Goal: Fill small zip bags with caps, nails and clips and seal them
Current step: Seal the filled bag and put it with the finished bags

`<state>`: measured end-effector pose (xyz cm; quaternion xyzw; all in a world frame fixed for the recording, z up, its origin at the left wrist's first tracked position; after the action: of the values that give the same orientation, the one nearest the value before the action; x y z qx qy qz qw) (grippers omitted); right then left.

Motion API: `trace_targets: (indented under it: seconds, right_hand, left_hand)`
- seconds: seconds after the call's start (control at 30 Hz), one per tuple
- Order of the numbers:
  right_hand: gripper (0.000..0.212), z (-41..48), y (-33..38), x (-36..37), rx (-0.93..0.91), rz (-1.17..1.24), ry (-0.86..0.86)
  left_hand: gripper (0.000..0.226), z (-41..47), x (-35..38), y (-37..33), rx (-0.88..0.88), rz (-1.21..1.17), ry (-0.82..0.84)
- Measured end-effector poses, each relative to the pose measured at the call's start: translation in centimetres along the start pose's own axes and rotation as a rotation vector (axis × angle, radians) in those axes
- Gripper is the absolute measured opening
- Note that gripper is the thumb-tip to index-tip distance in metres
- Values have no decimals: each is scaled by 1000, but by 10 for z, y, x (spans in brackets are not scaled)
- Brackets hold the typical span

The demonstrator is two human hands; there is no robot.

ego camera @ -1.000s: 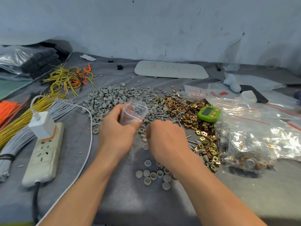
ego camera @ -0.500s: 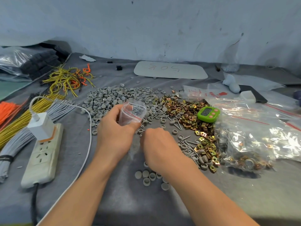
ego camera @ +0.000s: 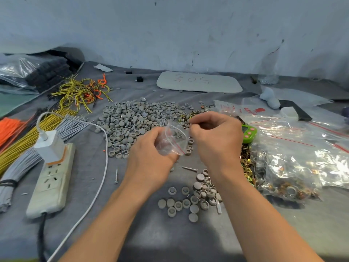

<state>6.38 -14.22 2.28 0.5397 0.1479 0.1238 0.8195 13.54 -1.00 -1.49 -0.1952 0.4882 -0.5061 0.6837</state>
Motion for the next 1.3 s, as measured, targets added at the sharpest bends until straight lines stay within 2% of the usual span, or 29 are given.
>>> trace_targets:
  seconds: [0.07, 0.17, 0.27, 0.33, 0.43, 0.5, 0.53, 0.6, 0.67, 0.7, 0.77, 0.93, 1.1, 1.3]
  right_hand:
    - [23, 0, 3, 2, 32, 95, 45]
    - [23, -10, 7, 7, -75, -19, 249]
    - [21, -15, 9, 8, -120, -45, 316]
    - [20, -12, 9, 8, -118, 2, 271]
    - [20, -1, 4, 6, -27, 54, 73]
    - [23, 6, -4, 6, 61, -49, 28]
    - [23, 7, -9, 8, 82, -153, 104]
    - [23, -3, -19, 19, 62, -415, 398]
    - [33, -18, -24, 32, -72, -692, 649]
    - [37, -24, -25, 37, -152, -787, 708]
    - [40, -28, -25, 41, -243, -867, 731]
    - [25, -25, -30, 36, -292, -887, 670]
    - [16, -29, -31, 36, -354, -879, 739]
    - [29, -30, -24, 33, -339, -930, 796]
  left_hand:
    - [38, -3, 3, -3, 4, 24, 46]
    - [43, -6, 5, -10, 15, -7, 59]
    - [45, -2, 4, -10, -34, -58, 38]
    - [36, 1, 4, -7, -53, -88, 31]
    - [33, 3, 6, 0, -83, -176, -13]
    - [33, 7, 6, 3, -126, -248, -53]
    - [32, 9, 5, 5, -140, -290, -74]
    - [26, 14, 1, 9, -148, -374, -129]
    - [24, 16, -4, 12, -151, -413, -185]
    - [23, 16, -5, 13, -149, -421, -199]
    - [24, 17, -7, 15, -135, -432, -199]
    - [26, 18, -10, 22, -134, -445, -196]
    - [25, 18, -10, 22, -89, -429, -170]
    - [29, 15, -8, 20, -74, -365, -126]
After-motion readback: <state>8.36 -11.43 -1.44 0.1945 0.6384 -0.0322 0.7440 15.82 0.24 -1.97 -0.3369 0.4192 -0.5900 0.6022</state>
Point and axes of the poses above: each hand's wrist, its own z-axis towards the middle knuckle, its own x-axis out of the palm, y = z × x, the point moved 1 cm from there along z, towards the middle knuckle, and after that the axes turned 10 degrees about -y, right-handed, at the moved point
